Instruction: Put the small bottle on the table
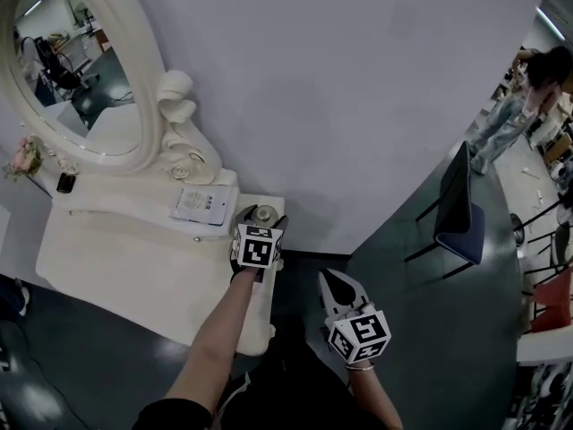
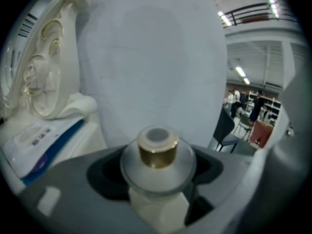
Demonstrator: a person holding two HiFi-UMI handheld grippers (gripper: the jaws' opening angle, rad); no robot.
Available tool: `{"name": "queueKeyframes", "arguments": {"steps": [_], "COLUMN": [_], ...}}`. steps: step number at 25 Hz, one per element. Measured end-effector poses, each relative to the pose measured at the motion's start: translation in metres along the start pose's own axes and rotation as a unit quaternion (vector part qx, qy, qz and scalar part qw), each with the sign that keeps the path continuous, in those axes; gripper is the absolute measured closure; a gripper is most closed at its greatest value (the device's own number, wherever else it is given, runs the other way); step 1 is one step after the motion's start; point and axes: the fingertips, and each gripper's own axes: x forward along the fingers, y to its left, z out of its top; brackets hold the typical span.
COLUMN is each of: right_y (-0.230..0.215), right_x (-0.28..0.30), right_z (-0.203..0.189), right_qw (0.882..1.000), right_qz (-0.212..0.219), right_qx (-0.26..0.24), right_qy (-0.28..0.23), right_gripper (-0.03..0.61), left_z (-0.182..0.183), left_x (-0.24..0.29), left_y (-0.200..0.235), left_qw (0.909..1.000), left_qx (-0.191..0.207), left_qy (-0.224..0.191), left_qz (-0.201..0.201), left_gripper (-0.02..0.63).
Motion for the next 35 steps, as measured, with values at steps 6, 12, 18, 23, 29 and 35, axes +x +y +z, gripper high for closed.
{"name": "queueKeyframes", "arguments": {"steps": [6, 12, 18, 23, 29, 35], "right_y": [-0.013, -0.024, -0.029, -0.031, -0.031, -0.032], "right_x": [0.009, 0.017, 0.024, 0.028, 0.031, 0.031], "right_z": [-0.003, -0.005, -0.004, -0.002, -0.004, -0.003], "right_qw": [1.0, 1.0, 1.0, 1.0, 1.0, 1.0], "right_qz": [0.001, 0.003, 0.006, 0.008, 0.01, 0.008], "right_qx": [0.006, 0.01, 0.01, 0.011, 0.01, 0.008], "right_qy": [0.009, 0.017, 0.018, 0.018, 0.02, 0.021], "right_gripper": [0.574, 0.574, 0.574, 0.574, 0.574, 0.574], "left_z": [0.004, 0.012, 0.012, 0.014, 0.016, 0.016], "left_x": [0.024, 0.039, 0.052, 0.059, 0.063, 0.063], "left_y": [0.017, 0.024, 0.031, 0.036, 0.04, 0.04], "left_qw": [0.9996, 0.9992, 0.9988, 0.9986, 0.9984, 0.998], "left_qx": [-0.011, -0.014, -0.014, -0.006, -0.001, 0.009], "left_qy": [0.01, 0.017, 0.022, 0.022, 0.019, 0.013], "left_qz": [0.022, 0.033, 0.043, 0.048, 0.053, 0.061], "left_gripper": [0.272, 0.273, 0.272, 0.272, 0.272, 0.27]}}
